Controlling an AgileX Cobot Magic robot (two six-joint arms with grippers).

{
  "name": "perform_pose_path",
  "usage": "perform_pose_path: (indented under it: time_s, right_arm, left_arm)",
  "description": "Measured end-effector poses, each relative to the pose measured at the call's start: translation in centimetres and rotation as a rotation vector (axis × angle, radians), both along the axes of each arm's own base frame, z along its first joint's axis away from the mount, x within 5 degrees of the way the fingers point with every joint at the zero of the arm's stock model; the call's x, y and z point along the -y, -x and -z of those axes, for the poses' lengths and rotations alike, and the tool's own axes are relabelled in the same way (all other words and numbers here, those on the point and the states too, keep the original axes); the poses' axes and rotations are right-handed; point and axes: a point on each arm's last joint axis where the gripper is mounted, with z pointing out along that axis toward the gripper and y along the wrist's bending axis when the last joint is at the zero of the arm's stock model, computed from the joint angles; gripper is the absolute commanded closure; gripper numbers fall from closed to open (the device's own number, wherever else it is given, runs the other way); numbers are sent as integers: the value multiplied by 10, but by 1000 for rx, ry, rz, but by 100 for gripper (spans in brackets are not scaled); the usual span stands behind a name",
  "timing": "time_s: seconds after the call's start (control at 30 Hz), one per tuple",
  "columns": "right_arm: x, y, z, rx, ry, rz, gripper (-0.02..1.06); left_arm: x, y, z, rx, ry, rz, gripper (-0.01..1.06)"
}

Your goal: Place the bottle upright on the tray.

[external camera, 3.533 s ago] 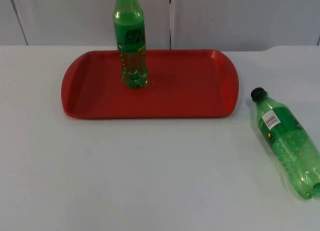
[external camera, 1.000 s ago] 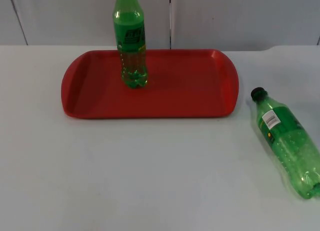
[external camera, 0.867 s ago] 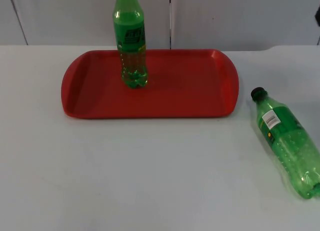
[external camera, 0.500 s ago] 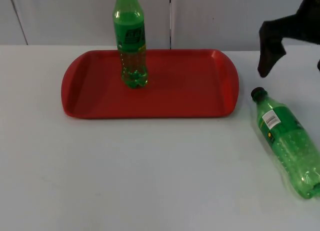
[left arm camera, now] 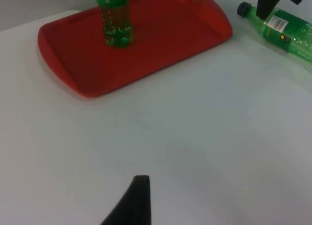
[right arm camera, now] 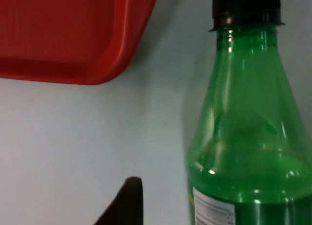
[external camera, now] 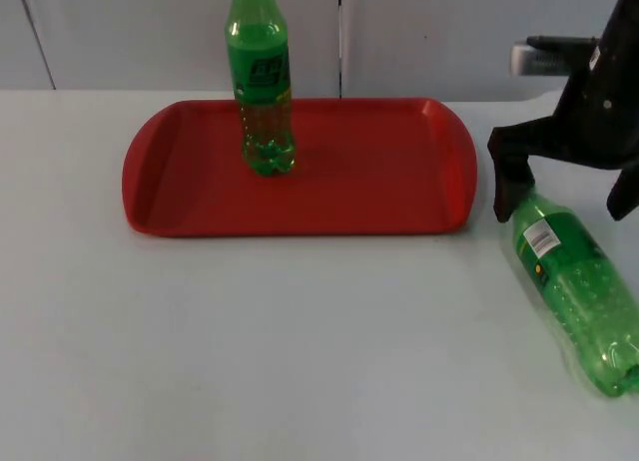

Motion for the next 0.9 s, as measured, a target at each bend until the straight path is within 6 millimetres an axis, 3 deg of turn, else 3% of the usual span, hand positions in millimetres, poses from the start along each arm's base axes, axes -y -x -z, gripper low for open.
perform_pose_path:
  time_s: [0.53, 0.9]
  right_arm:
    - [-15, -7, 52, 4, 9, -19, -1]
    - [-15, -9, 59, -1, 12, 24, 7]
  left_arm:
    - [0, 0, 0, 0, 0, 0, 0]
    - [0, 0, 0, 0, 0, 0, 0]
